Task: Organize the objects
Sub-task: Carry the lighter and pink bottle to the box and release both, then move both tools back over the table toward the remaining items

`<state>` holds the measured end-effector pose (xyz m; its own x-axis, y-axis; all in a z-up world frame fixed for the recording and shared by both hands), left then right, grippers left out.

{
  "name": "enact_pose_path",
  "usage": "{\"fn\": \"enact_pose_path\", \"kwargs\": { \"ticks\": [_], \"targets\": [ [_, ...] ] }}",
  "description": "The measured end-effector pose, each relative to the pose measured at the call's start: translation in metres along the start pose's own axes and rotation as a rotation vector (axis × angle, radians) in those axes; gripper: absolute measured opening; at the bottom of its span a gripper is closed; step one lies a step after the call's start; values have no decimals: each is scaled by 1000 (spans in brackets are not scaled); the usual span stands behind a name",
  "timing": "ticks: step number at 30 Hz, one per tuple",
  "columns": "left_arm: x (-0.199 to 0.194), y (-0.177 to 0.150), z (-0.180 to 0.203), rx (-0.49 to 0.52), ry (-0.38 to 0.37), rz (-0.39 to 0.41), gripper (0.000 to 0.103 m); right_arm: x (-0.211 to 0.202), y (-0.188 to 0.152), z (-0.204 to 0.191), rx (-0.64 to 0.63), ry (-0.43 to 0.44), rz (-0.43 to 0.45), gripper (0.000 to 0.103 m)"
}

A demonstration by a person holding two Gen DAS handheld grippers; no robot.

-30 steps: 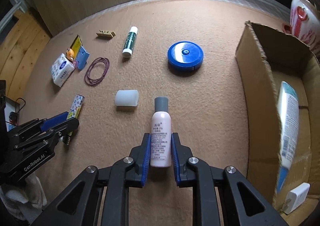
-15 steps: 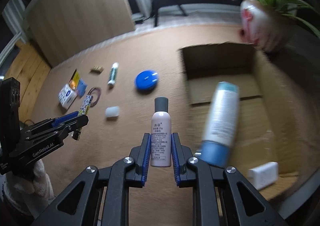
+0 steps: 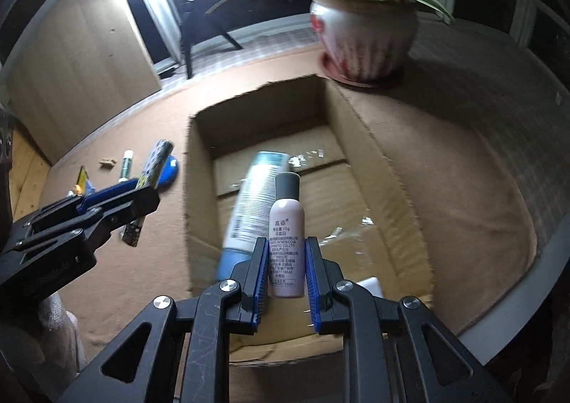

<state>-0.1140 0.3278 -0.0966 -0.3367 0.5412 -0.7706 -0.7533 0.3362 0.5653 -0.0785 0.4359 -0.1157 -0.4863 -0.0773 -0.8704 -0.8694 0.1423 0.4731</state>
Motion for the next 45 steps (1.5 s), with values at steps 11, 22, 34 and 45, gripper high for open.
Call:
{"fn": "enact_pose_path", "kwargs": {
  "ticks": [11, 22, 34, 45],
  "targets": [
    [32, 12, 29, 33, -11, -20, 25, 6, -3, 20, 28, -10, -3, 18],
    [5, 18, -3, -27, 34, 34, 63, -3, 2, 16, 42, -34, 38, 61],
    [-37, -1, -104, -153, 165, 39, 63, -7, 8, -37, -3, 47, 42, 61],
    [-75, -34, -248, -344, 299, 4, 63, 1, 6, -93, -77, 104, 15, 61]
  ]
}}
Point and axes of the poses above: each gripper's, at about its wrist camera, not at the fingertips, and x roughly the way its jaws point, z to its right, y to its top, the point moved 7 cm from there along x, roughly the way its jaws point, and after that the axes turned 1 degree about -x, right-handed, at the moved point
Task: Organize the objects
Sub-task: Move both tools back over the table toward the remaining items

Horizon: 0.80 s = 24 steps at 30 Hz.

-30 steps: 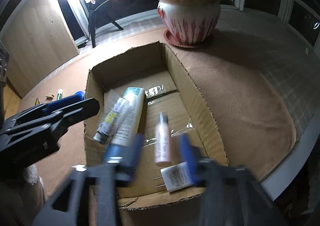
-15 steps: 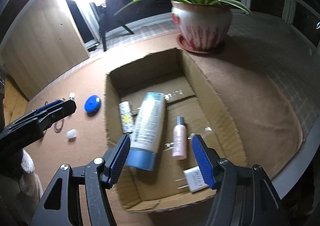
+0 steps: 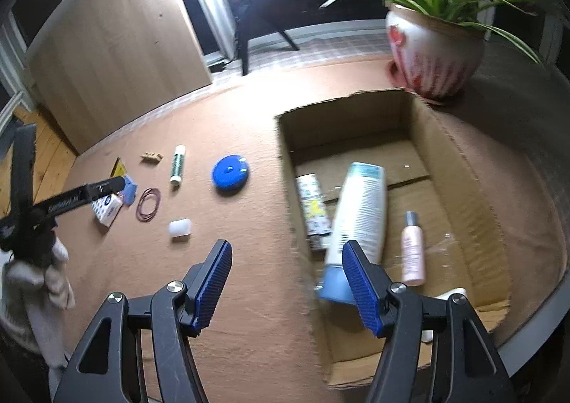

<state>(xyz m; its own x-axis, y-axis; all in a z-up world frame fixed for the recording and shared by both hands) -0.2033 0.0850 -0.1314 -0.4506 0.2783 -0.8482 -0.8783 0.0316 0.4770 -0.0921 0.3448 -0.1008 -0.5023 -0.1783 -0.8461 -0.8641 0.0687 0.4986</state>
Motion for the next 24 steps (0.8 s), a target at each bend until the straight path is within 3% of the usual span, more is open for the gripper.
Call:
{"fn": "enact_pose_path", "kwargs": {
  "ticks": [10, 17, 24],
  "targets": [
    [17, 42, -93, -114, 68, -22, 62, 11, 1, -29, -35, 28, -20, 61],
    [40, 50, -107, -126, 74, -66, 60, 15, 0, -36, -49, 31, -33, 61],
    [50, 46, -99, -118, 60, -73, 40, 17, -1, -39, -55, 31, -38, 61]
  ]
}}
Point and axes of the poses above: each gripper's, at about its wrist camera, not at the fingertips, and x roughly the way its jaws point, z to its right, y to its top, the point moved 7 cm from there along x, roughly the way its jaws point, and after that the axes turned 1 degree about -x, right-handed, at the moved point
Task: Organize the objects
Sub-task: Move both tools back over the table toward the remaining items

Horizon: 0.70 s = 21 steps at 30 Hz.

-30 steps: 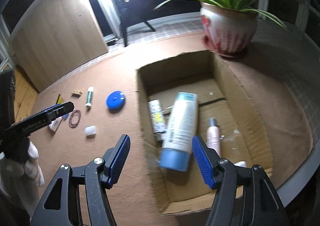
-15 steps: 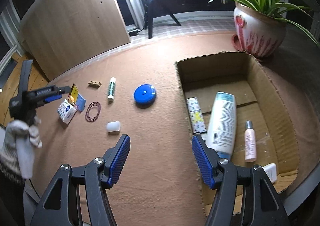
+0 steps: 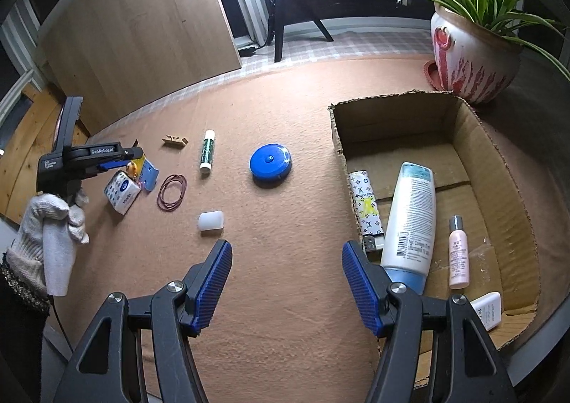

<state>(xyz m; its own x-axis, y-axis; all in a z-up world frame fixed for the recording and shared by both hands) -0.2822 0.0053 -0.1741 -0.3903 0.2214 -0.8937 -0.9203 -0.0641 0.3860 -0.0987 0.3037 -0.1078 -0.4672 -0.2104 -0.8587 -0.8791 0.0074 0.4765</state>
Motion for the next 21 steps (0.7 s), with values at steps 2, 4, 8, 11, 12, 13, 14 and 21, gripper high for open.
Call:
{"fn": "enact_pose_path", "kwargs": {
  "ticks": [2, 4, 8, 11, 12, 13, 14, 21],
  "targets": [
    [0, -3, 2, 16, 7, 2, 36, 2, 0, 0, 3, 4, -3, 61],
    [0, -7, 5, 26, -7, -4, 28, 3, 0, -1, 5, 11, -7, 61],
    [0, -21, 11, 36, -33, -23, 22, 5, 1, -3, 2, 20, -9, 61],
    [2, -33, 18, 47, -53, -44, 19, 8, 1, -5, 2, 31, -17, 61],
    [2, -39, 22, 53, -59, -46, 18, 9, 1, -6, 2, 35, -20, 61],
    [2, -43, 24, 59, -64, -49, 18, 11, 1, -7, 3, 42, -25, 61],
    [2, -48, 27, 62, -71, -53, 18, 12, 1, -8, 4, 46, -28, 61],
    [-2, -83, 49, 81, -142, -88, 17, 25, 2, -16, 4, 90, -66, 61]
  ]
}}
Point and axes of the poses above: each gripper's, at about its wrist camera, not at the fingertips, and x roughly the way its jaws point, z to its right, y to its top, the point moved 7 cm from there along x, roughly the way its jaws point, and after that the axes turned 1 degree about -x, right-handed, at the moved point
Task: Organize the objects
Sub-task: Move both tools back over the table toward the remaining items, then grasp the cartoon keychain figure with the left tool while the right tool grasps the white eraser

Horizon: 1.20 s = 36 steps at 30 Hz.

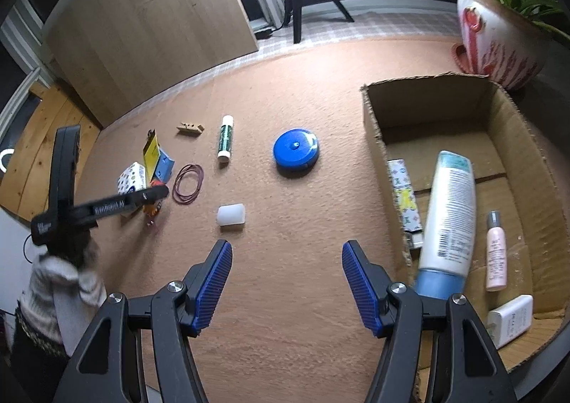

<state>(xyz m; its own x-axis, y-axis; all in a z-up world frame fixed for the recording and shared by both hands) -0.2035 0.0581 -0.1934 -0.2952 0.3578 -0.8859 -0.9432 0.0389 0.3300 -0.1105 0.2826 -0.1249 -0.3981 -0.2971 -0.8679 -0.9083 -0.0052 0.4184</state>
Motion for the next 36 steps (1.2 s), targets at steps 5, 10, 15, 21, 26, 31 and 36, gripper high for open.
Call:
{"fn": "enact_pose_path", "kwargs": {
  "ticks": [5, 10, 15, 21, 26, 31, 36],
  "targets": [
    [5, -32, 14, 8, -64, -41, 17, 8, 1, -9, -14, 26, -23, 61],
    [-20, -37, 19, 15, -63, 45, 28, 18, 5, -19, -28, 57, -42, 61],
    [-30, -33, 3, 29, 54, 99, 59, 43, 12, -26, -3, 104, -107, 61],
    [-22, -26, -16, 12, 74, 89, 59, 72, 15, -40, -42, 79, -156, 61],
    [-14, -19, -21, 25, 109, 89, 59, 86, 14, -52, -80, 56, -174, 61],
    [-5, -11, -23, 36, 123, 82, 54, 93, 16, -59, -117, 26, -177, 61],
    [3, -9, -21, 50, 128, 72, 42, 99, 16, -63, -154, -12, -182, 61]
  ]
}}
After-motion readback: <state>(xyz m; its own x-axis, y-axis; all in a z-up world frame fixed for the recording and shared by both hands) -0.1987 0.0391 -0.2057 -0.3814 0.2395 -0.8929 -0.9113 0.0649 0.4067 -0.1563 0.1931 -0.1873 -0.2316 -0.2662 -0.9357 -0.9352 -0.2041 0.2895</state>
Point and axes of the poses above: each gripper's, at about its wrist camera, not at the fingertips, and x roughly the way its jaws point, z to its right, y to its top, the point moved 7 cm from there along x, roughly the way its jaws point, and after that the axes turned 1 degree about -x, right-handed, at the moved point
